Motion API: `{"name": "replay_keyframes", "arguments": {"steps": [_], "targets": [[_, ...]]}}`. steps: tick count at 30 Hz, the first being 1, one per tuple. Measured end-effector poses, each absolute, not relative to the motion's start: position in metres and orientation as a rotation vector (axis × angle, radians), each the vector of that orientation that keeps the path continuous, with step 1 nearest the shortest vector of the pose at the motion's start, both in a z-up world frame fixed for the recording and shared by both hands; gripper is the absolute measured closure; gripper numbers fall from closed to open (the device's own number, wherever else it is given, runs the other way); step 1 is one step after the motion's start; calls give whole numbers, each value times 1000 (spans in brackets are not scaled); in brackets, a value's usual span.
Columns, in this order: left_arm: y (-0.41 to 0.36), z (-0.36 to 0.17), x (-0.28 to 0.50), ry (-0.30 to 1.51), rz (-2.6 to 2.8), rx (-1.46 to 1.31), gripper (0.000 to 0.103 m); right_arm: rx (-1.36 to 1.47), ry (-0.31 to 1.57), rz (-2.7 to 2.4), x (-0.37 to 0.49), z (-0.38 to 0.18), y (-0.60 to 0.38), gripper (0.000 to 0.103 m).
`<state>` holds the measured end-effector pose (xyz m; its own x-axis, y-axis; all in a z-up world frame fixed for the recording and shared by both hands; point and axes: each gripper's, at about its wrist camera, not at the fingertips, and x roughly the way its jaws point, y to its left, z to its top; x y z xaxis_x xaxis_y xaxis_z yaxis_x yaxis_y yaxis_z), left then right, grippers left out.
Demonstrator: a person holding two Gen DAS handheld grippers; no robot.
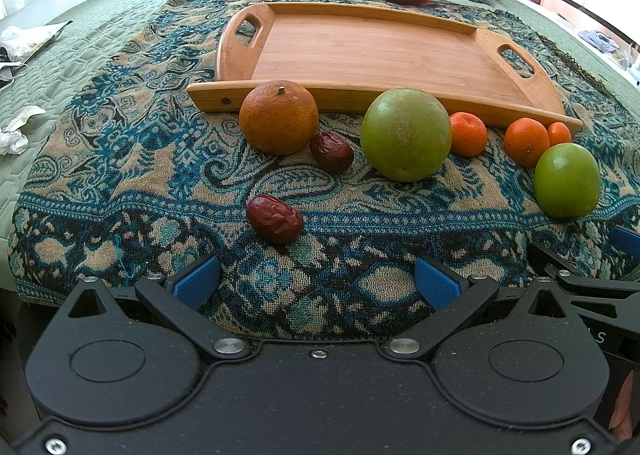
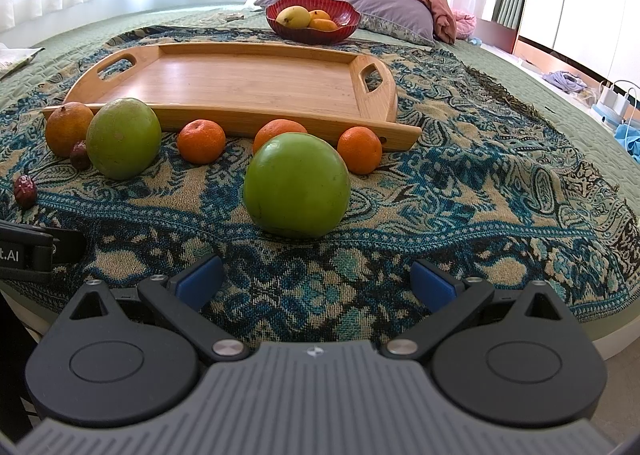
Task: Organize fruits
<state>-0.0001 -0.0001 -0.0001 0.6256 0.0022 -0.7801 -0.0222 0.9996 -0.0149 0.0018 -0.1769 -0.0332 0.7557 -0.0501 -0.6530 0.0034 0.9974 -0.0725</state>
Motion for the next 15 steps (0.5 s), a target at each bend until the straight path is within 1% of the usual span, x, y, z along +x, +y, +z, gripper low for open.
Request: {"name": "replay_keyframes", "arguments": {"steps": [15], "targets": [[-4,0,1,890,21,-3,0,-88,697,-15,1,-34,-176,0]]}}
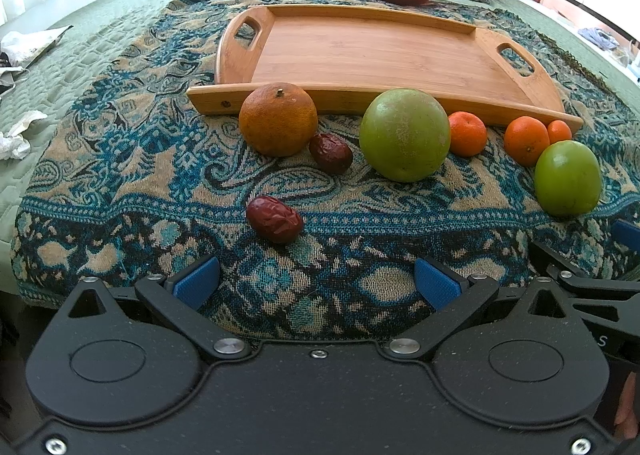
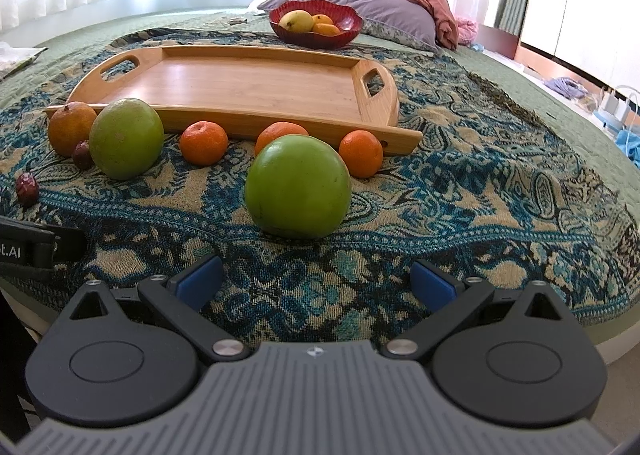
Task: Organize fruits
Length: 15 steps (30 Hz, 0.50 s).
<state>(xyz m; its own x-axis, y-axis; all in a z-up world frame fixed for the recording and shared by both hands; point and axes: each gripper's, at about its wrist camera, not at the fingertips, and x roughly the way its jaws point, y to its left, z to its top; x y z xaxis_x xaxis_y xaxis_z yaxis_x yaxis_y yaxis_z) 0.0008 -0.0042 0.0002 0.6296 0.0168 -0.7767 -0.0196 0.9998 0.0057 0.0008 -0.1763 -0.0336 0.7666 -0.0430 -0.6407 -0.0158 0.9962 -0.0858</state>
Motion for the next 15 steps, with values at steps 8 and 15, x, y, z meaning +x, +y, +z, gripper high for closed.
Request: {"name": "replay_keyframes", "arguments": {"steps": [8,15], "targets": [[-1,1,-2,856,1,-3,0,-102,671,1,-3,-34,-177,0],[2,0,-7,816,-11,-9,0,-93,650,1,-3,-37,-179,0]]}}
